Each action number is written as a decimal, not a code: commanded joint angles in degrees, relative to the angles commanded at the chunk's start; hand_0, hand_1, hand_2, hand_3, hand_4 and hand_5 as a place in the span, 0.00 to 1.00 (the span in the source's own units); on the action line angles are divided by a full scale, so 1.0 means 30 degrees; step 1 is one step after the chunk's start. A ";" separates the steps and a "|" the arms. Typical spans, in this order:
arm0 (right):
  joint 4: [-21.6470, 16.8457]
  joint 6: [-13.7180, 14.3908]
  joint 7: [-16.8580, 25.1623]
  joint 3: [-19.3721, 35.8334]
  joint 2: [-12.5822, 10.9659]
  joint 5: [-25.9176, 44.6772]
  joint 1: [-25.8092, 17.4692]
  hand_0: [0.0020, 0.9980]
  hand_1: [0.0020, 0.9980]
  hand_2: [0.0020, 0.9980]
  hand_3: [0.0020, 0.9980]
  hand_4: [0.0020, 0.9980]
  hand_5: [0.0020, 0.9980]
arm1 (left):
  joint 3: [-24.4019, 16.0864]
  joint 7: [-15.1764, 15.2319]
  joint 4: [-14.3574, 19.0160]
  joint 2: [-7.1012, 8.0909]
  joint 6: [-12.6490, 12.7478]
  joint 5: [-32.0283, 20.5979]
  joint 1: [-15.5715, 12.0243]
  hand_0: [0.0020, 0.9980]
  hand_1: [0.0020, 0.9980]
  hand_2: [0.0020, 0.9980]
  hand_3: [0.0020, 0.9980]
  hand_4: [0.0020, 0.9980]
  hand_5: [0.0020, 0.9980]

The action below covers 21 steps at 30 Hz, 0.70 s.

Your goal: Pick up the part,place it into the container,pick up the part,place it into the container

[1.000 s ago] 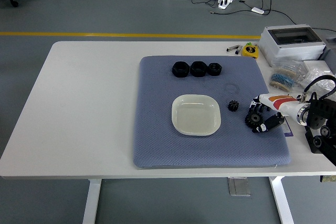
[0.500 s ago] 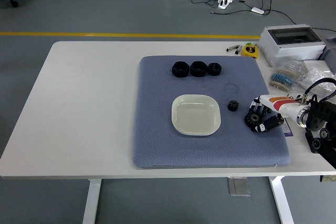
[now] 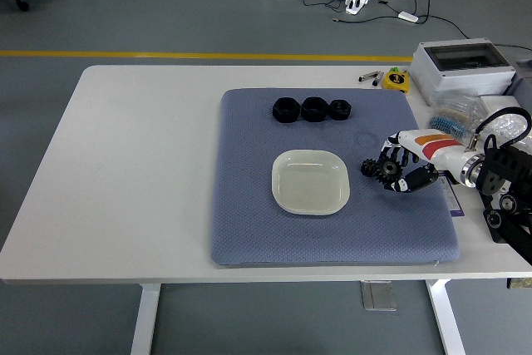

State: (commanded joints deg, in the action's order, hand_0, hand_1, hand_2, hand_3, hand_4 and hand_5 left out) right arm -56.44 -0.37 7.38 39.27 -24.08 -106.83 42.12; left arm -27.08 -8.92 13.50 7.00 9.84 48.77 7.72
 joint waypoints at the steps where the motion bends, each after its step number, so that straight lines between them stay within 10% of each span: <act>1: -0.0206 -0.0003 -0.0025 -0.0037 0.0042 -0.0052 0.0086 0.39 0.42 0.46 0.50 0.88 0.08 | -0.0003 0.0001 -0.0001 0.0002 0.0001 -0.0003 0.0009 0.71 0.71 0.75 0.65 0.69 0.66; 10: -0.1771 -0.0437 -0.0104 -0.1566 0.0914 -0.0150 0.1636 0.38 0.42 0.46 0.51 0.85 0.06 | 0.0034 0.0019 -0.0001 0.0050 0.0014 -0.0068 0.0042 0.71 0.71 0.75 0.66 0.69 0.66; 21: -0.0062 -0.0780 0.0022 -0.4691 0.3095 -0.0738 0.3611 0.40 0.46 0.50 0.52 0.81 0.16 | -0.0049 -0.0024 -0.0002 0.0131 0.0030 0.0032 0.0061 0.71 0.71 0.75 0.65 0.69 0.66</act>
State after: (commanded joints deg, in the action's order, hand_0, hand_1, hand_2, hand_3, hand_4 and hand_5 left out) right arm -56.63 -2.71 7.44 25.20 -14.79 -109.04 52.95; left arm -27.22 -8.99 13.50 7.39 9.93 48.87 7.90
